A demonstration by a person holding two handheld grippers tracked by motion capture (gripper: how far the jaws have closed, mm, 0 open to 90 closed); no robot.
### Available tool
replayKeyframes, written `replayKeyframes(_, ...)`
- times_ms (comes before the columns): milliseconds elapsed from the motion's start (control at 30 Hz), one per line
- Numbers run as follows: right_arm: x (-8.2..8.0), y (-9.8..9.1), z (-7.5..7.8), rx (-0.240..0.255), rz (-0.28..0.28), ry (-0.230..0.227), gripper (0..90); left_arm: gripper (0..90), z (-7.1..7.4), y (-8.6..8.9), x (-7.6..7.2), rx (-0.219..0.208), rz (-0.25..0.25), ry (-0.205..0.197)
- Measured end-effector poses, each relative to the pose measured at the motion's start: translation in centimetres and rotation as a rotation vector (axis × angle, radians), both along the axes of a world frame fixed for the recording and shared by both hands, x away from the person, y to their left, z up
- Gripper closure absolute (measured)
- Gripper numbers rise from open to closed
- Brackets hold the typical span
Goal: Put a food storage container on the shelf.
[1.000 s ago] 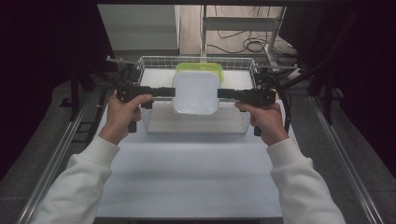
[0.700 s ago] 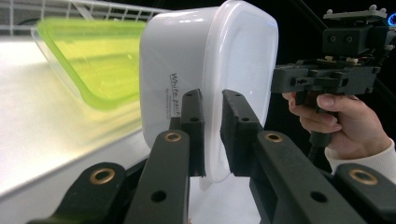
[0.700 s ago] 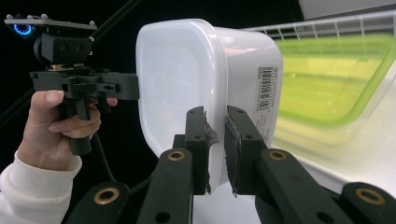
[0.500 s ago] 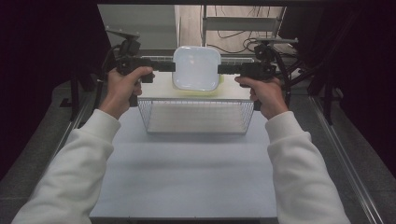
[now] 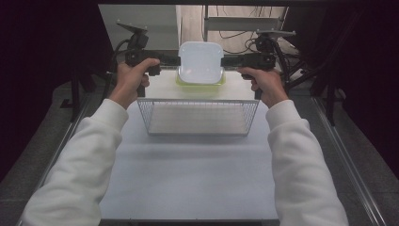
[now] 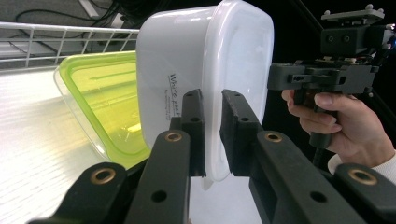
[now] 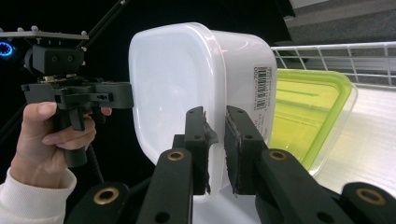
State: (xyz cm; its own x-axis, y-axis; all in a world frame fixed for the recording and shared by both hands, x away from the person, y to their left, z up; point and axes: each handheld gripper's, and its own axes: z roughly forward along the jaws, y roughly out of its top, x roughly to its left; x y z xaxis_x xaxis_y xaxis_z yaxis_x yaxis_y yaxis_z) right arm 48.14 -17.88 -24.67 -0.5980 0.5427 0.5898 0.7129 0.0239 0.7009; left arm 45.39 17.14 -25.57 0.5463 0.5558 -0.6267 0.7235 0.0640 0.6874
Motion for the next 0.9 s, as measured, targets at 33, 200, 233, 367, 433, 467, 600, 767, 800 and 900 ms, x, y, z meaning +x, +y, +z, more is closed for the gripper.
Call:
replayKeyframes(33, 0.2, 0.0, -0.1, 0.003, -0.002, 0.005, 79.1, 80.6, -0.1, 0.0, 0.2, -0.004, -0.001, 0.006)
replayKeyframes(200, 1.0, 0.0, -0.4, 0.005, -0.011, 0.031, 79.1, 80.6, -0.7, 0.1, 1.0, -0.013, -0.005, 0.037)
replayKeyframes(233, 1.2, 0.0, -0.3, 0.012, -0.015, 0.043, 79.1, 80.6, -0.7, 0.1, 1.1, -0.019, -0.008, 0.046)
replayKeyframes(367, 1.8, -0.1, -0.5, 0.022, -0.034, 0.073, 79.0, 80.6, -1.2, 0.1, 1.9, -0.022, -0.012, 0.084)
replayKeyframes(433, 2.1, -0.1, -0.8, 0.033, -0.044, 0.088, 78.9, 80.5, -1.4, 0.2, 2.2, -0.042, -0.002, 0.098)
replayKeyframes(467, 2.3, -0.2, -0.9, 0.045, -0.049, 0.095, 78.9, 80.5, -1.5, 0.2, 2.4, -0.053, 0.002, 0.103)
replayKeyframes(600, 2.8, -0.2, -1.2, 0.074, -0.060, 0.107, 78.9, 80.3, -1.7, 0.4, 3.1, -0.089, 0.003, 0.130)
replayKeyframes(767, 3.5, -0.4, -1.8, 0.128, -0.079, 0.153, 78.2, 79.0, -2.3, 0.7, 4.1, -0.140, 0.012, 0.175)
replayKeyframes(800, 3.7, -0.4, -1.9, 0.131, -0.086, 0.159, 77.8, 78.4, -2.4, 0.7, 4.3, -0.144, 0.014, 0.182)
replayKeyframes(900, 3.9, -0.2, -2.1, 0.138, -0.107, 0.176, 76.6, 76.4, -2.7, 0.7, 4.7, -0.165, 0.023, 0.199)
